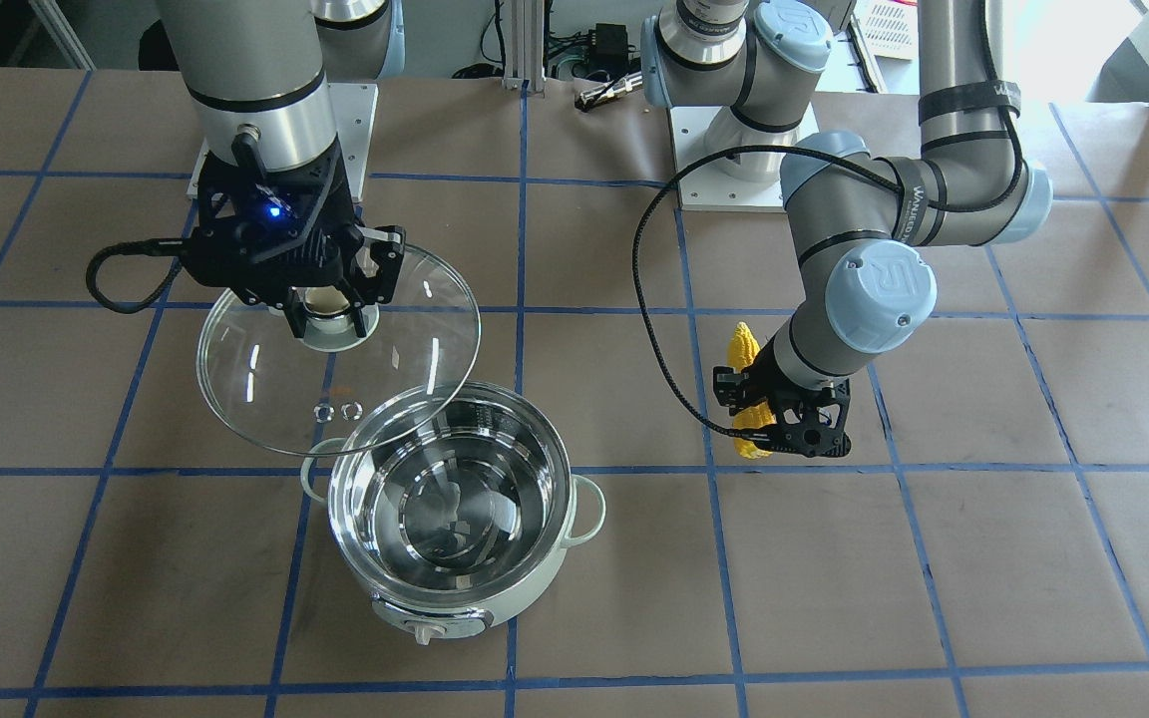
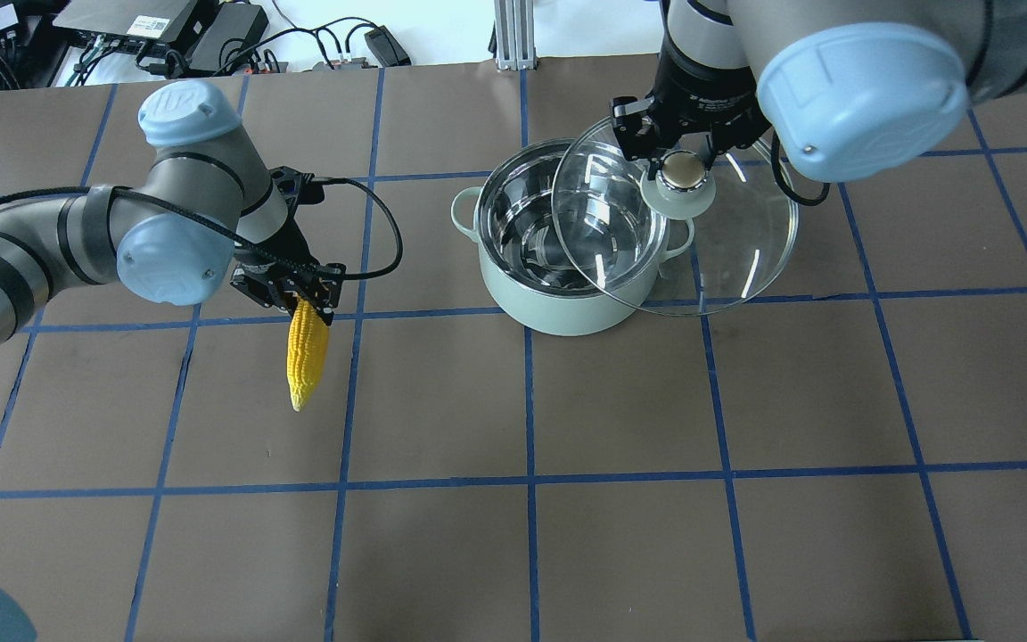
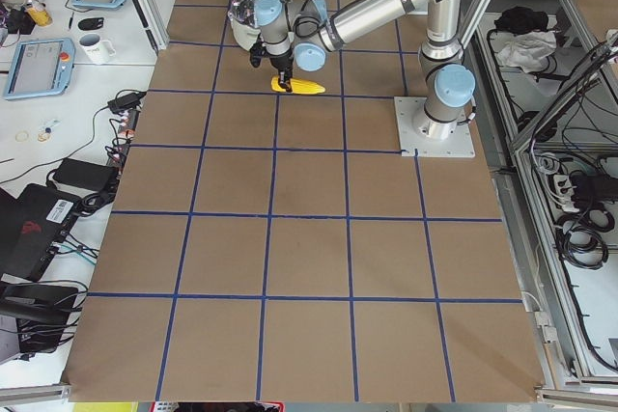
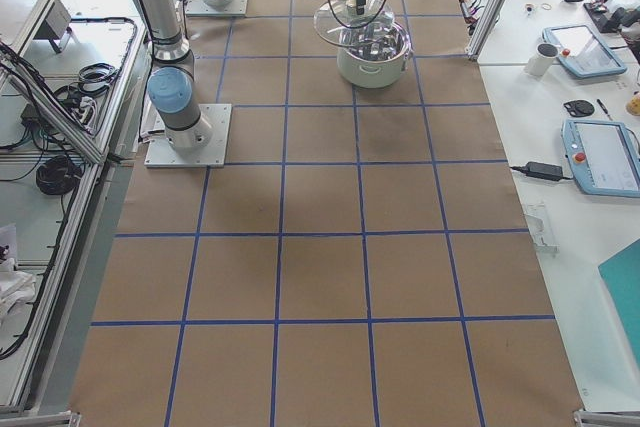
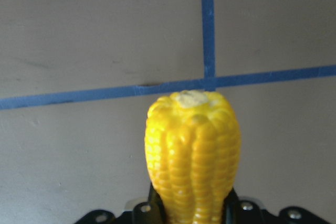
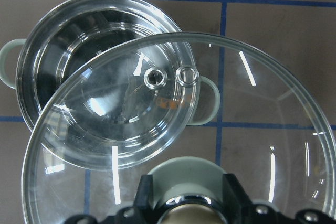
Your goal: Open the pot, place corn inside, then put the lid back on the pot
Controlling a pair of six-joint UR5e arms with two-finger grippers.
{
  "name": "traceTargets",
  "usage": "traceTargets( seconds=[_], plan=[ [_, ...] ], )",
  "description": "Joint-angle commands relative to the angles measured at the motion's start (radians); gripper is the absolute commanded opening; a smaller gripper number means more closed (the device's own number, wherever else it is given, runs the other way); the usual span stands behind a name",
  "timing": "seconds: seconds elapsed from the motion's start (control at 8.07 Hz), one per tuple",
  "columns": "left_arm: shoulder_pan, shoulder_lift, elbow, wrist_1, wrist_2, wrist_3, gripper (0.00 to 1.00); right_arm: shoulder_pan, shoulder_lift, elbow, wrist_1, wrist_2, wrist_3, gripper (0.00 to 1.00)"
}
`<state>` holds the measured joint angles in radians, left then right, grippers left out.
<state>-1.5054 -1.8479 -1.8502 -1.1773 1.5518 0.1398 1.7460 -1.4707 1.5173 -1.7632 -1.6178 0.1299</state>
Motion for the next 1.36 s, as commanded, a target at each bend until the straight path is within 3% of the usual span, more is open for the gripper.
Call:
traceTargets(
  seconds=[0.0, 0.37, 0.62, 0.87, 1.24],
  plan=[
    [-0.041, -0.040, 0.245, -0.213, -0.122, -0.153, 0.00, -0.039, -0.117, 0.066, 0.103, 0.006, -0.042, 0.42],
    [-0.172, -0.086, 0.452, -0.306, -0.122, -0.204, 0.00, -0.078, -0.157, 0.067, 0.171, 0.003, -0.087, 0.40],
    [-0.290, -0.167, 0.592, -0.305, -0.083, -0.244, 0.00, -0.181, -0.181, 0.067, 0.212, 0.006, -0.178, 0.38],
    [-0.346, -0.256, 0.725, -0.332, -0.070, -0.336, 0.00, -0.203, -0.194, 0.067, 0.238, 0.009, -0.202, 0.38],
    [-0.403, -0.318, 0.752, -0.325, -0.076, -0.414, 0.00, -0.203, -0.192, 0.070, 0.241, 0.016, -0.208, 0.38]
  ],
)
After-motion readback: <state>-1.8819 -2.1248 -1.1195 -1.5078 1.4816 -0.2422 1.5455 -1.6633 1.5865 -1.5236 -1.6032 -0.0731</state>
